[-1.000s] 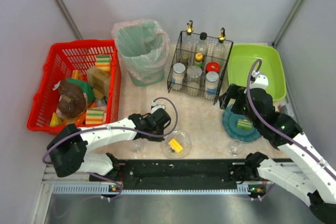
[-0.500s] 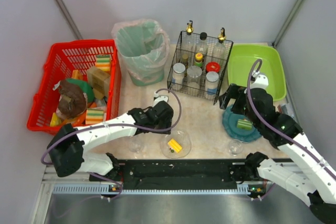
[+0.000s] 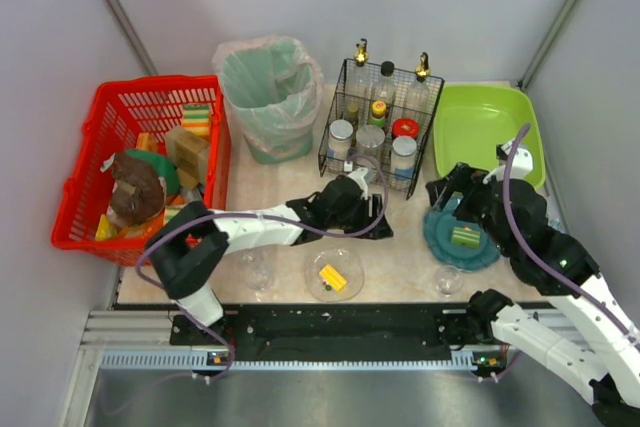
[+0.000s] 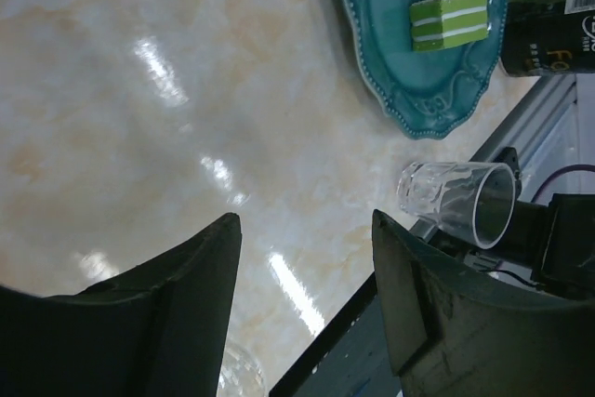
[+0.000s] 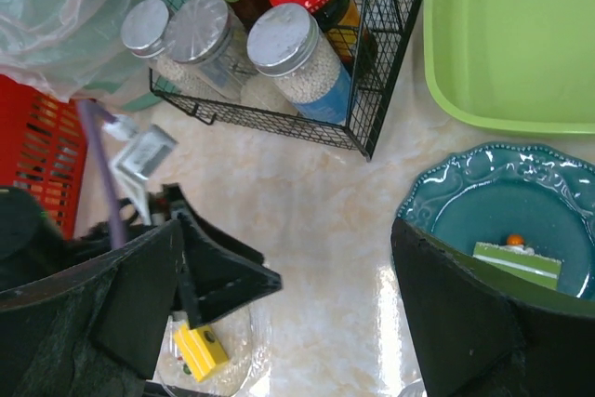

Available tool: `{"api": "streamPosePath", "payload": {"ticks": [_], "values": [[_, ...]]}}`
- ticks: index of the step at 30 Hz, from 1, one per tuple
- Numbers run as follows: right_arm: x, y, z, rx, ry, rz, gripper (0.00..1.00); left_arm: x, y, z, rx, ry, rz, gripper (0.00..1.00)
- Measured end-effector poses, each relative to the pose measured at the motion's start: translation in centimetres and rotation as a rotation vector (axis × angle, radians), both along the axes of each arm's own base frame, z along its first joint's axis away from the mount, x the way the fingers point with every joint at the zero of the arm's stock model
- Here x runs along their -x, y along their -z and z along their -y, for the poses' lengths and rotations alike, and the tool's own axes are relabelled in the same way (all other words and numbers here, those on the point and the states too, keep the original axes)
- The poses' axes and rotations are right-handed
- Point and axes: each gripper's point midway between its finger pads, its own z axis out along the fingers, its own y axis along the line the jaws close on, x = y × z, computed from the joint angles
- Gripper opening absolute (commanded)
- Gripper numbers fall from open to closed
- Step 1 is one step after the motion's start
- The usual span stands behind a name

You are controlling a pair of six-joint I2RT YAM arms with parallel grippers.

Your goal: Clear the kitchen counter

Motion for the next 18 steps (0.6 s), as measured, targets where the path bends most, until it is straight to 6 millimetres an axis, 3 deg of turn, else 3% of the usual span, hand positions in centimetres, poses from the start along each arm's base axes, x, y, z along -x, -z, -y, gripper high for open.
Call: {"api": "streamPosePath", "payload": {"ticks": [2, 6, 18], "values": [[0.2, -0.5, 0.1, -0.009, 0.0, 0.012, 0.91, -0.2, 1.2, 2.0, 0.055, 0.024, -0.03, 0.62], [0.4, -1.0, 0.3, -0.018, -0.001, 0.021, 0.91, -0.3, 2.6, 4.1, 0.118, 0.044, -0.068, 0.62], [1.7, -1.2, 0.5, -0.046, -0.025, 0.011, 0.89, -1.2, 5.1, 10.2, 0.299, -0.009, -0.163, 0.56]]}}
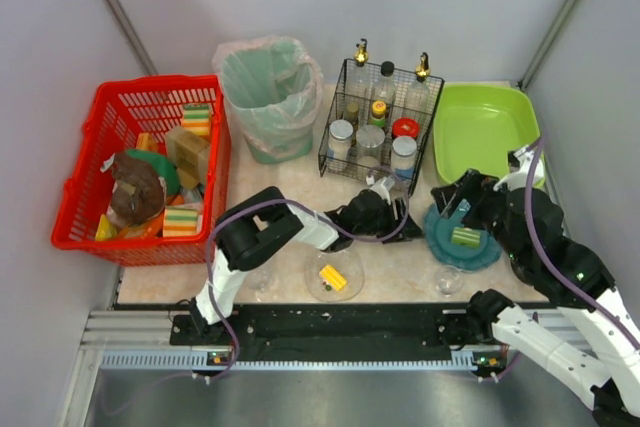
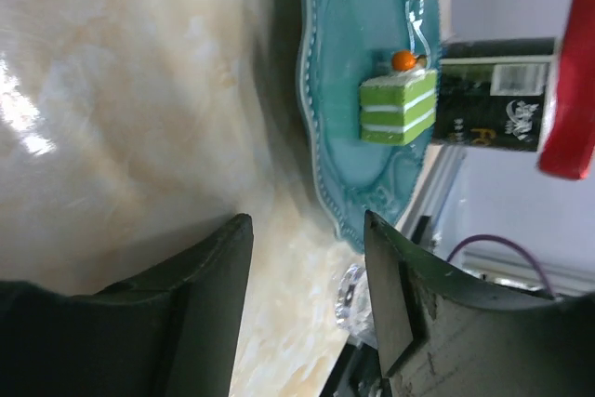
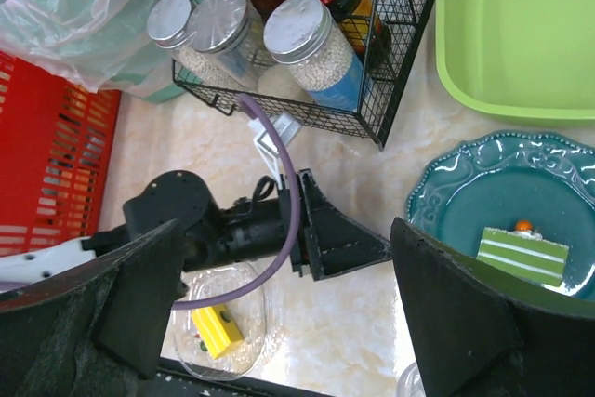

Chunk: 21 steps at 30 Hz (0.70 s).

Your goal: Clear the kitchen counter

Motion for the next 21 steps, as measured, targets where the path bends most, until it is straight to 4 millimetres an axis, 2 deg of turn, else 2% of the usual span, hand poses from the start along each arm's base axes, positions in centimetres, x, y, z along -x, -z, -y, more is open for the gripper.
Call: {"api": "streamPosePath", "payload": {"ticks": [1, 10, 16, 21], "values": [[0.2, -0.1, 0.1, -0.004, -0.002, 0.002, 0.89, 0.0, 0.5, 0.2, 0.01, -0.014, -0.024, 0.56], [1.2, -0.7, 0.6, -0.046, -0.003, 0.022, 0.89, 0.3, 0.5, 3.1, 0.088, -0.07, -0.078, 0.54], [2.0, -0.8, 1.1, -0.053, -0.004, 0.03, 0.89, 0.8, 0.7, 4.3, 0.102, -0.116, -0.112, 0.47], [2.5, -0.4, 1.4, -0.044, -0.005, 0.018, 0.89, 0.5, 1.4, 4.5, 0.096, -0.169, -0.135, 0.22]]}}
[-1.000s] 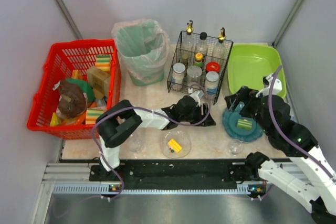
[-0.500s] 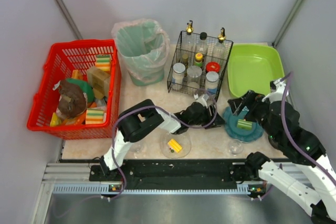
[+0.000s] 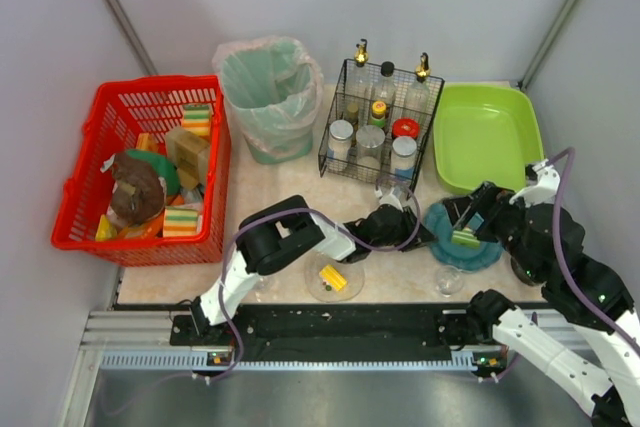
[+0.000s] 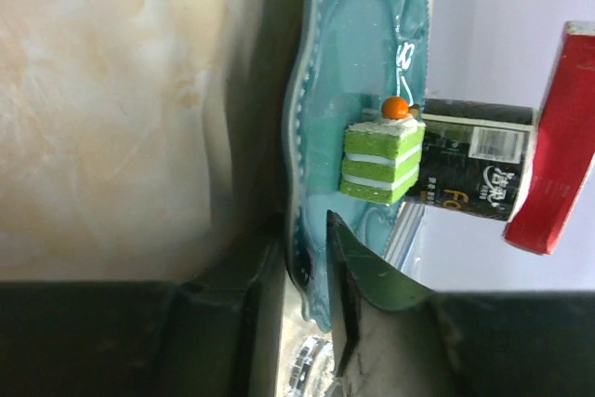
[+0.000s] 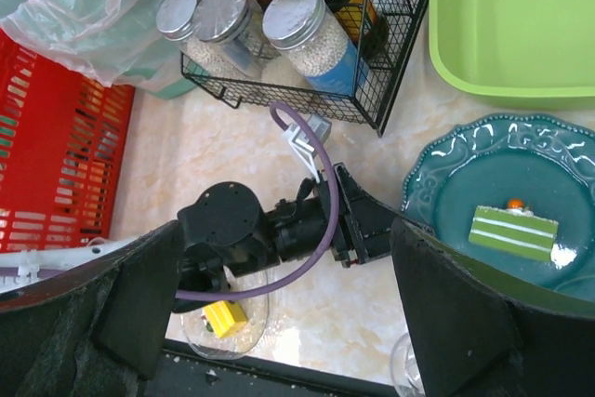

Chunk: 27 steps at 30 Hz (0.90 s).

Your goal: Clear the kitchen counter

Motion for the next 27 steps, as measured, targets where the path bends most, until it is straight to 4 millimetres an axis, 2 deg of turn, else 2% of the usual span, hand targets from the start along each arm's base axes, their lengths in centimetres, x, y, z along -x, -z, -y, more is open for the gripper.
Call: {"api": "streamPosePath", "payload": {"ticks": [2, 3, 7, 12, 27], "values": [[0.3, -0.1, 0.2, 0.002, 0.0, -0.003, 0.89, -0.2, 0.4, 0.2, -0.008, -0.009, -0.006, 0.1], [0.4, -0.3, 0.3, 0.001, 0.0, -0.002, 0.89, -0.3, 0.5, 0.3, -0.013, -0.011, -0.007, 0.0], [0.9, -0.9, 0.5, -0.008, -0.005, 0.01, 0.89, -0.7, -0.4, 0.8, 0.009, -0.023, -0.01, 0.0], [1.3, -0.8, 0.8, -0.007, -0.007, 0.008, 0.89, -0.7, -0.2, 0.0, -0.01, -0.031, -0.027, 0.0], [1.5, -0.3, 0.6, 0.001, -0.02, -0.017, 0.89, 0.0, -0.1, -8.7, -0.066, -0.069, -0.145, 0.0]]}}
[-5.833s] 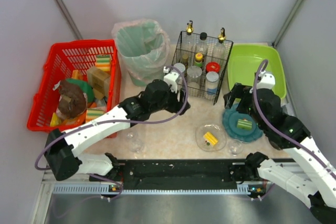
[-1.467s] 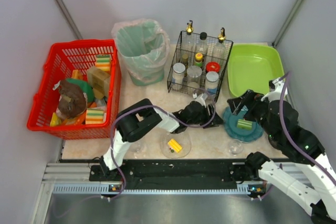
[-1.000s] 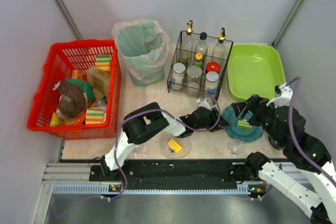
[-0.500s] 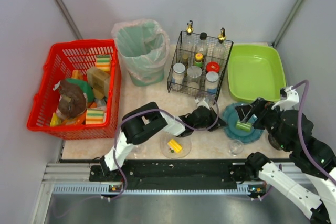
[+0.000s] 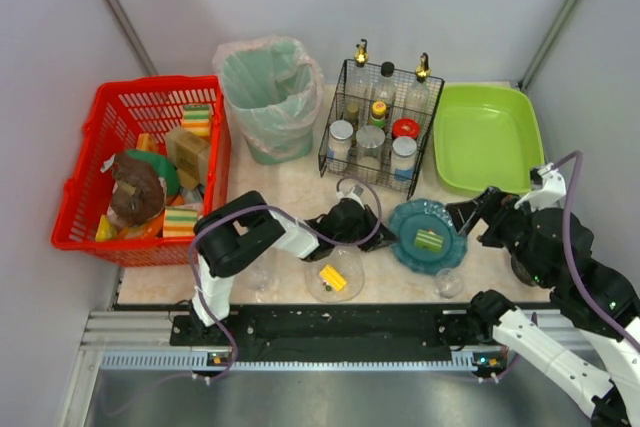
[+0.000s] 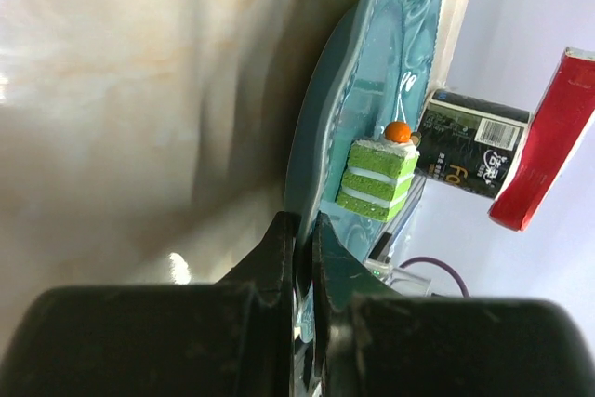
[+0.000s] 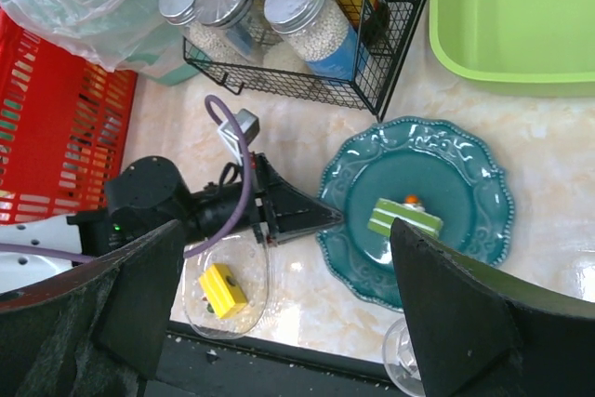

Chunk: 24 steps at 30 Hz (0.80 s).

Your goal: Clear the kitchen counter

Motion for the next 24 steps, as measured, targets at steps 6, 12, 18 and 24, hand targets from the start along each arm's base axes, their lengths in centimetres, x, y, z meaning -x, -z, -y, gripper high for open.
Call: {"api": "streamPosePath", "payload": {"ticks": [6, 12, 18, 24], "values": [[-0.5, 0.6, -0.4, 0.019, 0.0, -0.026, 0.89, -0.7, -0.3, -2.8, -0.011, 0.03, -0.001, 0.0], [-1.3, 2.0, -1.1, 0.046, -0.005, -0.067, 0.89, -0.3, -1.1, -5.6, -0.053, 0.049, 0.017, 0.0], [-2.3, 4.1, -2.3, 0.064, -0.023, -0.12, 0.89, 0.1, -2.4, -8.1, -0.124, 0.071, 0.044, 0.0], [-3.3, 4.7, -3.3, 0.062, -0.029, -0.133, 0.89, 1.0, -2.8, -10.0, -0.144, 0.093, 0.025, 0.0]]}}
